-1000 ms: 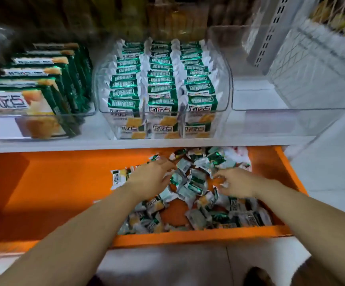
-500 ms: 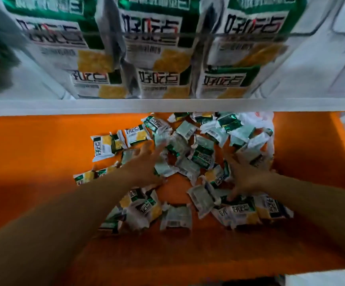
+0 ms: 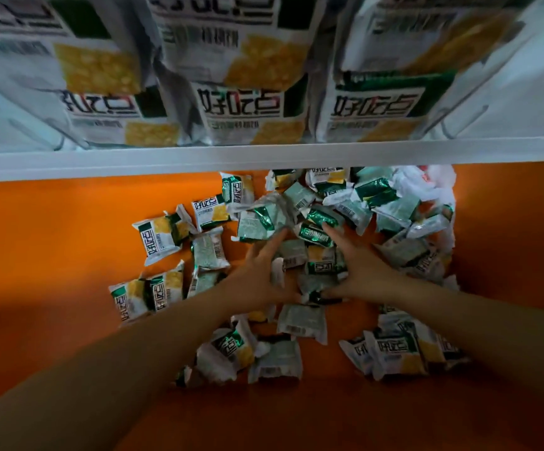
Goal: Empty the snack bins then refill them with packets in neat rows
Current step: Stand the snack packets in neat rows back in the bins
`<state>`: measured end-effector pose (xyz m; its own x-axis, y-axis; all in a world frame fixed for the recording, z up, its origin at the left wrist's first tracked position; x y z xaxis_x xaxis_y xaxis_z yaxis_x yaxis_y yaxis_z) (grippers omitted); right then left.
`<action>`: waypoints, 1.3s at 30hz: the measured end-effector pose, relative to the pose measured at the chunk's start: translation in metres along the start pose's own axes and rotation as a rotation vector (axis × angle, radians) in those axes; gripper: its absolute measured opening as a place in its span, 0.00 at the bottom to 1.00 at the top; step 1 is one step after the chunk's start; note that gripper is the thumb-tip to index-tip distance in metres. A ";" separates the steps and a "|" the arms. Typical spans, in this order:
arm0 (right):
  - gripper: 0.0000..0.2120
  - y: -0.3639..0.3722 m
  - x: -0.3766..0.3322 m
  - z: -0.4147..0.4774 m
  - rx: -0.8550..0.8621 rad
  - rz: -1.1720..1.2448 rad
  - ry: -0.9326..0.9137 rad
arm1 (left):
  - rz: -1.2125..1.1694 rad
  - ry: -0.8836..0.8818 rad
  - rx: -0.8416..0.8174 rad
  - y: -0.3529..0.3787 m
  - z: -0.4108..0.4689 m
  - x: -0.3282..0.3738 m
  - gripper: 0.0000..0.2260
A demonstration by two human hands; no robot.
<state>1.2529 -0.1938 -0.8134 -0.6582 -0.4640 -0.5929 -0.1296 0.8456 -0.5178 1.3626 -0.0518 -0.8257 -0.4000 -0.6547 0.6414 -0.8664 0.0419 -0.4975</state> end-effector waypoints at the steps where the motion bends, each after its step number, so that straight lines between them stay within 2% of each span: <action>1: 0.56 -0.001 -0.001 0.003 -0.059 0.032 0.011 | -0.014 0.008 0.004 -0.005 -0.001 0.002 0.52; 3: 0.52 -0.005 -0.003 0.004 -0.186 0.182 0.073 | -0.023 0.015 -0.025 -0.015 -0.002 0.004 0.49; 6: 0.44 -0.013 -0.003 0.002 -0.295 0.511 0.224 | -0.178 -0.034 -0.131 -0.024 0.001 -0.002 0.32; 7: 0.43 -0.015 -0.003 0.002 -0.305 0.526 0.236 | -0.235 -0.055 -0.135 -0.028 0.003 -0.006 0.27; 9: 0.46 -0.015 0.001 0.003 -0.302 0.393 0.208 | -0.178 -0.050 -0.098 -0.033 0.003 -0.012 0.24; 11: 0.47 -0.010 0.002 0.005 -0.272 0.190 0.119 | -0.066 -0.022 -0.111 -0.029 0.003 -0.015 0.29; 13: 0.48 -0.004 0.003 0.008 -0.201 0.101 0.047 | 0.005 -0.008 -0.118 -0.020 0.002 -0.014 0.36; 16: 0.51 0.006 0.004 0.010 -0.164 0.173 0.094 | 0.030 -0.032 -0.069 -0.013 0.004 -0.015 0.42; 21: 0.52 0.022 0.002 0.005 -0.184 0.435 0.197 | 0.043 -0.030 -0.068 -0.008 0.002 -0.020 0.50; 26: 0.50 0.034 0.004 0.004 -0.208 0.521 0.181 | 0.116 -0.040 -0.105 -0.003 0.002 -0.018 0.52; 29: 0.50 0.036 0.005 0.006 -0.213 0.439 0.162 | 0.125 -0.050 -0.118 -0.002 0.005 -0.021 0.53; 34: 0.48 0.030 -0.004 0.005 -0.211 0.243 0.086 | 0.187 -0.146 -0.134 0.002 0.004 -0.027 0.49; 39: 0.47 0.034 -0.003 0.000 -0.250 0.230 0.067 | 0.261 -0.203 -0.167 0.006 -0.001 -0.032 0.48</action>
<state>1.2502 -0.1635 -0.8293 -0.7374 -0.2422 -0.6305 -0.1441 0.9684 -0.2034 1.3698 -0.0297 -0.8488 -0.5607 -0.7417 0.3681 -0.7867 0.3386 -0.5161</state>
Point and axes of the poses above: each hand's wrist, its own z-axis towards the middle knuckle, its own y-axis out of the palm, x = y × z, the point moved 6 cm from there along z, towards the middle knuckle, and after that the axes turned 3 degrees about z, right-handed, at the moved point
